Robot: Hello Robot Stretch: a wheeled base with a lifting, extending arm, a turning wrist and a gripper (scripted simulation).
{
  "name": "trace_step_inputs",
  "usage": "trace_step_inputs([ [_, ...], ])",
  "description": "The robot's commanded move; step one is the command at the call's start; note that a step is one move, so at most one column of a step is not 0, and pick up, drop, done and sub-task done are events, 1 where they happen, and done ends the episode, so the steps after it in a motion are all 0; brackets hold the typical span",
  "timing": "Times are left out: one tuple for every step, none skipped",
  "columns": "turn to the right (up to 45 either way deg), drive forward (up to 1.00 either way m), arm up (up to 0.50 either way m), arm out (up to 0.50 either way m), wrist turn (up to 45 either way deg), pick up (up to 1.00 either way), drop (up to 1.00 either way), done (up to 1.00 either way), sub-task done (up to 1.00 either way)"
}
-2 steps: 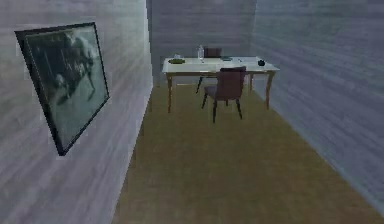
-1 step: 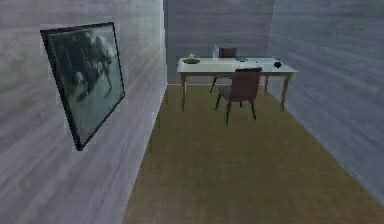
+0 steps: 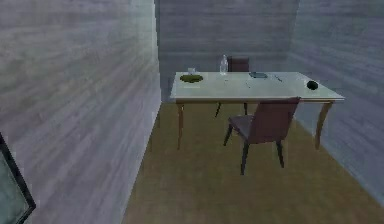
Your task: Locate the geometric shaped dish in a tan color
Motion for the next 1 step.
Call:
trace_step_inputs([
  [0.0, 1.0, 0.0, 0.0, 0.0, 0.0, 0.0, 0.0, 0.0],
])
